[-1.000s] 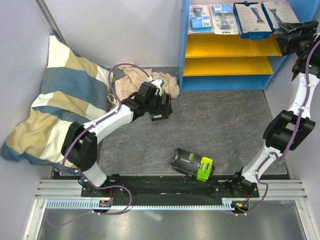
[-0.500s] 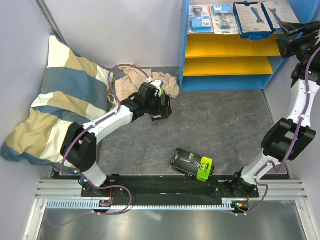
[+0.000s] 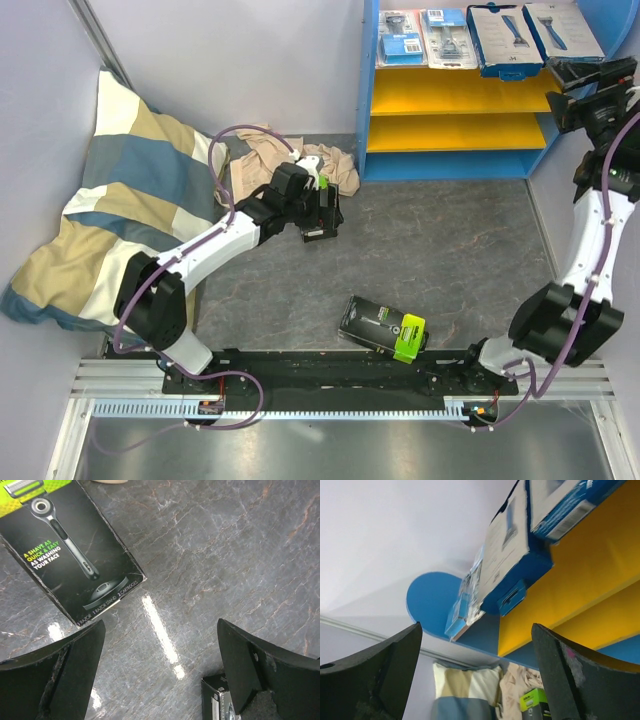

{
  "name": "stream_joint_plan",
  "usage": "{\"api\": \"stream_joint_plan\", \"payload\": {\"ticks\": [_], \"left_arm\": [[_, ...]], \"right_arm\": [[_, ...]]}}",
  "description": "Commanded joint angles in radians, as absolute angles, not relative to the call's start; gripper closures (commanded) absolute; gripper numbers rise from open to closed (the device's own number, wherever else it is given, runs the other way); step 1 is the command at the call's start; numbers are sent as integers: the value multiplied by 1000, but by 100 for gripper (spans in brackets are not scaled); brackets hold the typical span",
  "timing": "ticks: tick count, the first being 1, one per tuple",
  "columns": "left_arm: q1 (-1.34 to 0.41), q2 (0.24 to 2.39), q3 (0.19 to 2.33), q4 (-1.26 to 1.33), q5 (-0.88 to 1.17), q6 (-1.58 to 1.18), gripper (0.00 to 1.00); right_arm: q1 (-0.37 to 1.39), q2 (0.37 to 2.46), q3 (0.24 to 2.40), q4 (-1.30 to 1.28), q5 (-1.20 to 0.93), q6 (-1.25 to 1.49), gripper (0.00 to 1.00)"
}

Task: Place and organize the shaving razors onto the shelf

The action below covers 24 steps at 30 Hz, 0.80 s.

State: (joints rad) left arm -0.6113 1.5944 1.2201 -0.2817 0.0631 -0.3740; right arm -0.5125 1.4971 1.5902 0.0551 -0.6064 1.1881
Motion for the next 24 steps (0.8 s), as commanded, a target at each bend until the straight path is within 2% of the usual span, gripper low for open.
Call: {"api": "stream_joint_plan", "payload": {"ticks": [1, 5, 12, 24], "left_arm": [[-598, 1543, 1218, -249, 78, -374, 0], [-592, 1525, 1200, -249, 86, -380, 0], [-588, 1493, 1172, -253, 77, -390, 0], [-508, 1534, 1135, -252, 126, -472, 0]], "right_arm": [[-414, 1353, 1569, -69, -505, 958, 2], [-287, 1284, 1536, -236, -375, 778, 2], [-149, 1200, 1318, -270, -292, 661, 2], [136, 1305, 1135, -233, -225, 615, 2]]}}
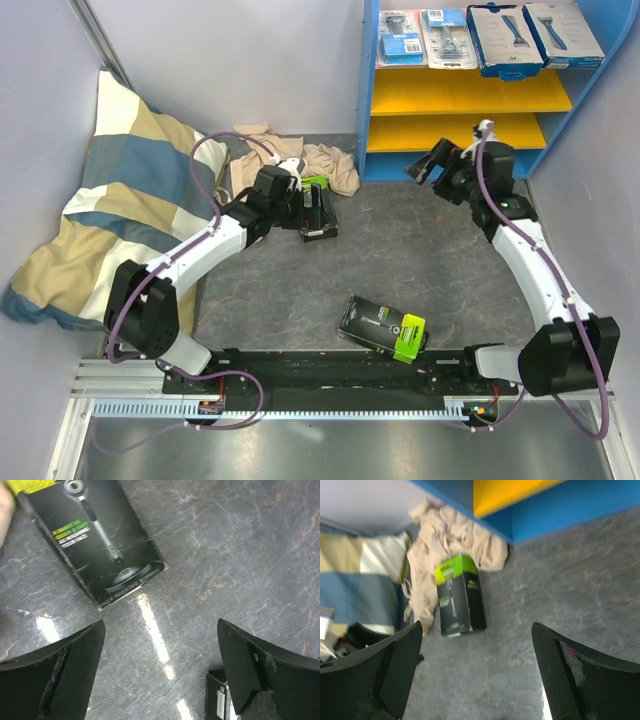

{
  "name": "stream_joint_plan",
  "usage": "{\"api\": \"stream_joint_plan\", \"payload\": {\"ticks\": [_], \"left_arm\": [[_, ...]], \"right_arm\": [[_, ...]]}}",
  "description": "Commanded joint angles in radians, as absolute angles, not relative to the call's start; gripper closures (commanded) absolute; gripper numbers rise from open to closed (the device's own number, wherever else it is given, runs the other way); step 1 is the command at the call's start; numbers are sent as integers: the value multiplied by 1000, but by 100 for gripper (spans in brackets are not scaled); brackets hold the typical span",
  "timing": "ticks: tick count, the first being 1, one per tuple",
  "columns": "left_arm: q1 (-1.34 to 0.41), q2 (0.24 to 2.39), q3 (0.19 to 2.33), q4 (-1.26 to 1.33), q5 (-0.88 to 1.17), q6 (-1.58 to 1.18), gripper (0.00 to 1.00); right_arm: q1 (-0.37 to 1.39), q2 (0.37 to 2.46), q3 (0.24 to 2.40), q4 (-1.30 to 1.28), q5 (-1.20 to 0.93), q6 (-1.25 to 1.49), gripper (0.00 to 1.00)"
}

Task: Place and organize the shaving razors onto the shelf

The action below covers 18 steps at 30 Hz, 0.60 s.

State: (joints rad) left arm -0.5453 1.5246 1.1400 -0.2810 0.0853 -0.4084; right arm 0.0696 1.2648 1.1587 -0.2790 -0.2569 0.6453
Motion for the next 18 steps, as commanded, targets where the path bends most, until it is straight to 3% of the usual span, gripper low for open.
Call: {"api": "stream_joint_plan", "payload": {"ticks": [1, 18], "left_arm": [[-490, 1540, 1135, -253, 133, -483, 0], [-325, 1744, 1204, -262, 290, -575, 1]], "right_arm": [[149, 1331, 1135, -221, -227, 617, 2], [327, 1658, 1147, -95, -293, 653, 2]]}}
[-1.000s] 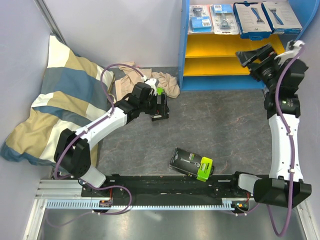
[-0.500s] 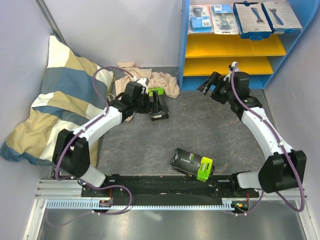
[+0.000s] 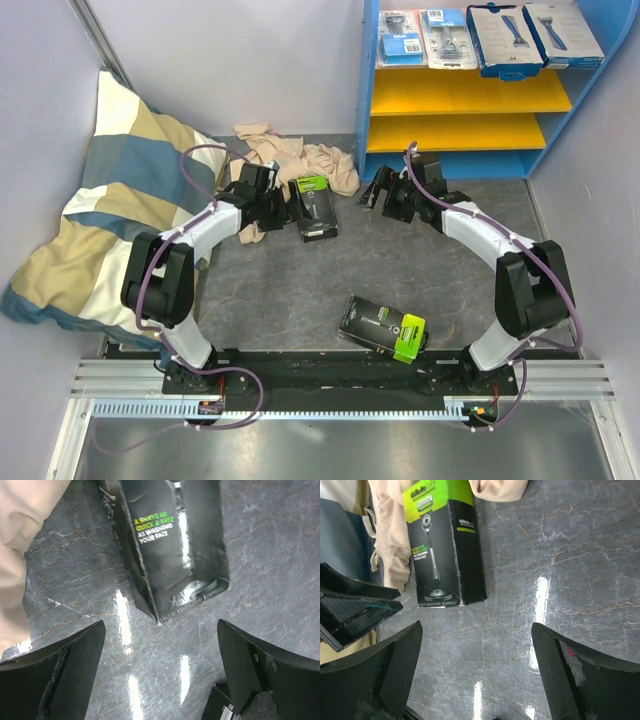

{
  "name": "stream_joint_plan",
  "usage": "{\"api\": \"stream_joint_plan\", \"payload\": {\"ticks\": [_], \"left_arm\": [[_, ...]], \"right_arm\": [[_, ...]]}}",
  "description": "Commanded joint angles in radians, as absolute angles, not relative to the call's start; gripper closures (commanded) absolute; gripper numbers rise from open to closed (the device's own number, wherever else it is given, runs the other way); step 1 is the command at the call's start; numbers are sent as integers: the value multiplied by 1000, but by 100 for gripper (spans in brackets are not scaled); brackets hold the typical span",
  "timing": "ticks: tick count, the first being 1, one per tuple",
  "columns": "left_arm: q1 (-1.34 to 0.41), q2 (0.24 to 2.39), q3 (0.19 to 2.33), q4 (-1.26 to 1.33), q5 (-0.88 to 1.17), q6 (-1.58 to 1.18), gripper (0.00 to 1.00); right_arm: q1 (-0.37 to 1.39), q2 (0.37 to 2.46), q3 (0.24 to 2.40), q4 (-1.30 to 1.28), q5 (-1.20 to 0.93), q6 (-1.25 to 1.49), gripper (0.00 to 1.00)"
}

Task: Place and organize the shaving razors onto the shelf

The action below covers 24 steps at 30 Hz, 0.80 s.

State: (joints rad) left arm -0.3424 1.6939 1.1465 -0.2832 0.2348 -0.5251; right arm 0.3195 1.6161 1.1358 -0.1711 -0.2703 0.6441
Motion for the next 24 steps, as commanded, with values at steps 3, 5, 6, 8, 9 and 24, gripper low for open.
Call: {"api": "stream_joint_plan", "payload": {"ticks": [3, 5, 6, 8, 9, 24], "left_arm": [[-322, 1772, 1218, -230, 290, -600, 2], [-319, 1802, 1224, -201, 304, -615, 3], [-313, 1813, 1226, -190, 310, -633, 4], [-307, 1845, 1224, -149, 331, -653, 6], [-298, 1854, 1220, -135, 339, -663, 7], [-258, 1999, 1258, -5, 383, -775, 23]], "right_arm": [[330, 1687, 1157, -84, -308, 657, 2], [333, 1704, 1161, -78, -322, 657, 2], [331, 1719, 1163, -80, -324, 652, 2], [333, 1732, 1169, -77, -330, 650, 2], [331, 1746, 1169, -78, -334, 646, 2], [331, 1815, 1149, -29, -396, 658, 2]]}}
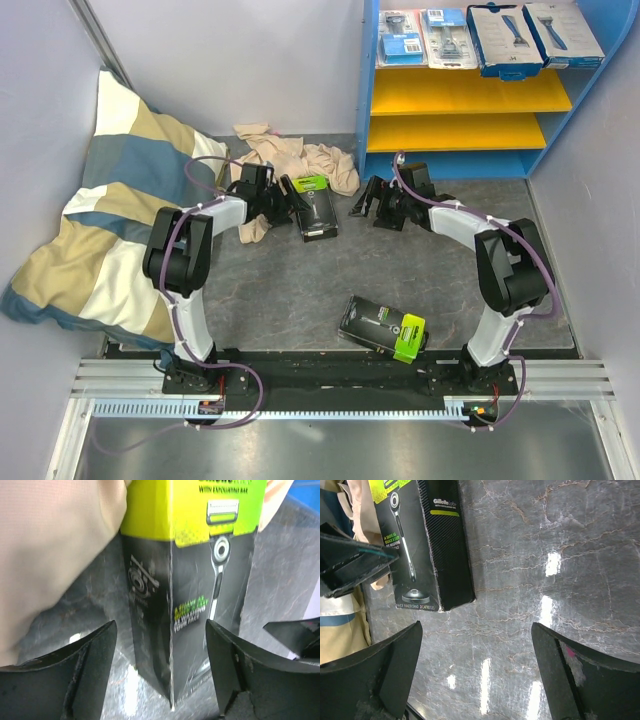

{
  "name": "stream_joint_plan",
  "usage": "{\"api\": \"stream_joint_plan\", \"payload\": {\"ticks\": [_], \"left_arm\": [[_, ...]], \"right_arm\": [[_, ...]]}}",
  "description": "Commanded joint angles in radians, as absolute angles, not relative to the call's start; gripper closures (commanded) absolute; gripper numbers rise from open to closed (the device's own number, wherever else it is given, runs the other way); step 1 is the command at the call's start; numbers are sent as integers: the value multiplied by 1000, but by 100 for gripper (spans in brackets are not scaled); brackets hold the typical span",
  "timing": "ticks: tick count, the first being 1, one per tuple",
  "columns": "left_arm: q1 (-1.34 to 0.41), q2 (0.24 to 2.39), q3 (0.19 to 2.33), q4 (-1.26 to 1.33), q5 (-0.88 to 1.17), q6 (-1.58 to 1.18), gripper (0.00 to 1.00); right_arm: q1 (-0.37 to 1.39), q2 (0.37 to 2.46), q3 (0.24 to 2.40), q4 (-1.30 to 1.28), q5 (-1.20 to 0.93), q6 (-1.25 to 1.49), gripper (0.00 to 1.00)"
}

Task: Place and organize the shaving razors onto the shelf

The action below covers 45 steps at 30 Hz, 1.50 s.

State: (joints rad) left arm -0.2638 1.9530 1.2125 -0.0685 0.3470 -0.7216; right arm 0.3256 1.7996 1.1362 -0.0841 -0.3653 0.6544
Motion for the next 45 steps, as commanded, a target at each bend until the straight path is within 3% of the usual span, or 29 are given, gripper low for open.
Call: {"api": "stream_joint_plan", "payload": {"ticks": [1, 5, 8, 9, 10, 13, 25, 45], "left_arm": [[-256, 2008, 1265, 23, 383, -776, 26], [-255, 2046, 1276, 46, 390, -781, 36], [-253, 2077, 1281, 64, 413, -781, 56], [-253, 2082, 1276, 71, 417, -782, 73], [-255, 2085, 1272, 78, 422, -784, 82], [-253, 2077, 1247, 112, 449, -790, 98], [-253, 1907, 1131, 219, 546, -769, 98], [-264, 1667, 925, 354, 657, -890, 98]], "right_arm": [[331, 1816, 1146, -25, -400, 661, 2], [331, 1816, 1128, -12, -414, 664, 2], [331, 1816, 1115, -8, -422, 663, 2], [333, 1816, 1114, -8, -429, 666, 2], [333, 1816, 1108, -9, -431, 667, 2], [331, 1816, 1097, 25, -440, 673, 2], [331, 1801, 1057, 101, -486, 713, 2], [356, 1844, 881, 488, -672, 963, 2]]}}
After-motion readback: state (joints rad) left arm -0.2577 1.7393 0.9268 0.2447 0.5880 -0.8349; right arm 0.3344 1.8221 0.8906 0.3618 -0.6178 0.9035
